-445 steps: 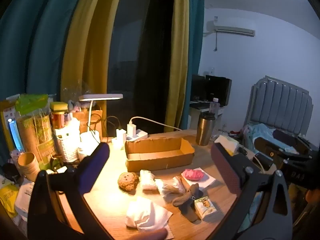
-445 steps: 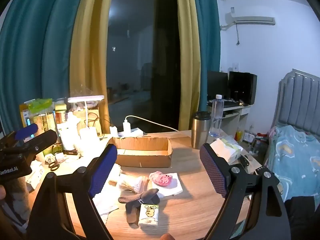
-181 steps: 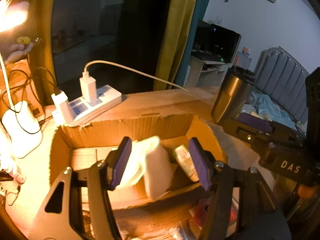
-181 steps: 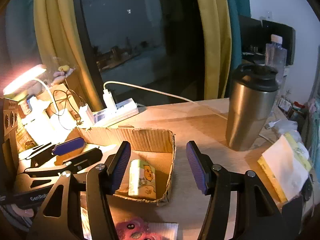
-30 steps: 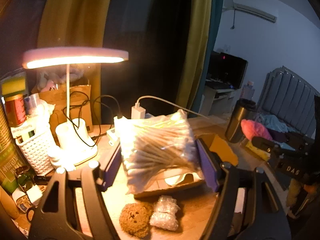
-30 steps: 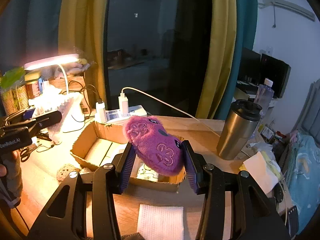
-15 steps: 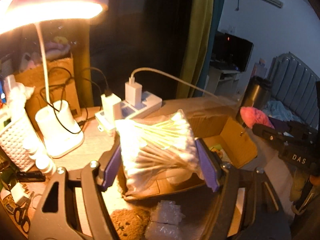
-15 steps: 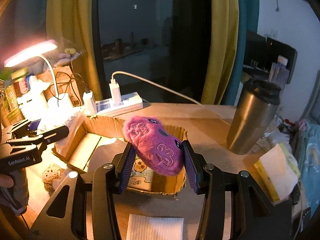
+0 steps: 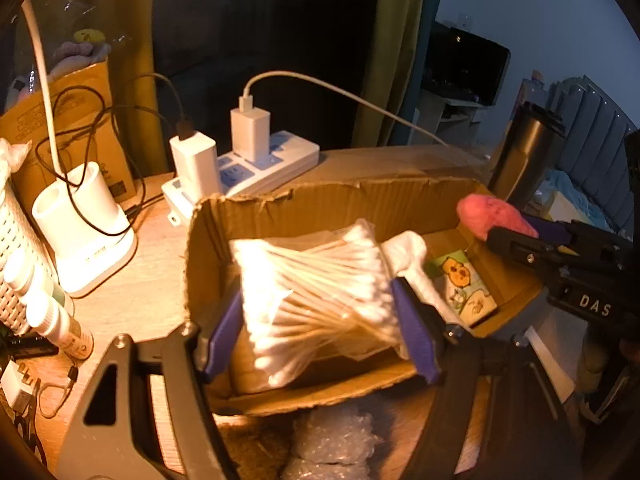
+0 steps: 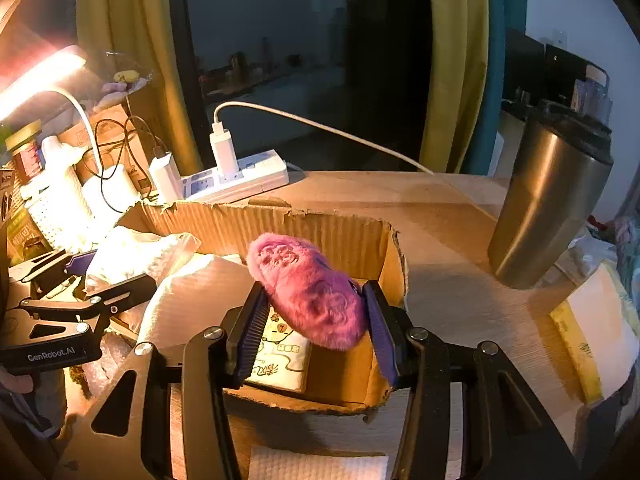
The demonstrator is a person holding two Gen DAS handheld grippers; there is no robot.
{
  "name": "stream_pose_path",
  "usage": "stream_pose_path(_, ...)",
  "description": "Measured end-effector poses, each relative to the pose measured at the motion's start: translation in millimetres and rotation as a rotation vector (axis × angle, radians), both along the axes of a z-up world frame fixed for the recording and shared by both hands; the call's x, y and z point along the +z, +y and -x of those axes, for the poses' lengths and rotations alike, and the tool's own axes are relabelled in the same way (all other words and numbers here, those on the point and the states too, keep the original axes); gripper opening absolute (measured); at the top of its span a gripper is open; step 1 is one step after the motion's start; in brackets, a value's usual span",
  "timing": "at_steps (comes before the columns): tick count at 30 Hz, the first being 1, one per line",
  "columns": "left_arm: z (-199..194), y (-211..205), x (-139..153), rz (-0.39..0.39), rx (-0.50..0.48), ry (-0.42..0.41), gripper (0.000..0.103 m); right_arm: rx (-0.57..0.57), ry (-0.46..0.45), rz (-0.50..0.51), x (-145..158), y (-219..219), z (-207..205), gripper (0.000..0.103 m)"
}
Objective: Organize soft objects
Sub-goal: 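Lower the pink plush into the box with the right gripper while the left drops the cotton swabs in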
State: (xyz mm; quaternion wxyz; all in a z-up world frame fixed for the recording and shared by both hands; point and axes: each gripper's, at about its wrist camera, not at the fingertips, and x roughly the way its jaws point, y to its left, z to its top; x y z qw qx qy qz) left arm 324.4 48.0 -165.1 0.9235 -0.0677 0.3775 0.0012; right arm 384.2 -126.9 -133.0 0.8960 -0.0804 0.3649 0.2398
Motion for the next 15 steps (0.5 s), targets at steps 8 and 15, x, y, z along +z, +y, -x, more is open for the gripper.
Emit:
stream_pose_path(8, 3, 1, 3, -0.003, 0.015, -0.004, 0.074, -0.009, -0.005, -0.003, 5, -2, 3, 0.061)
stream_pose_path(15, 15, 0, 18, -0.002, 0.014, -0.047, 0.078, -0.021, -0.036, -0.006, 20, -8, 16, 0.061)
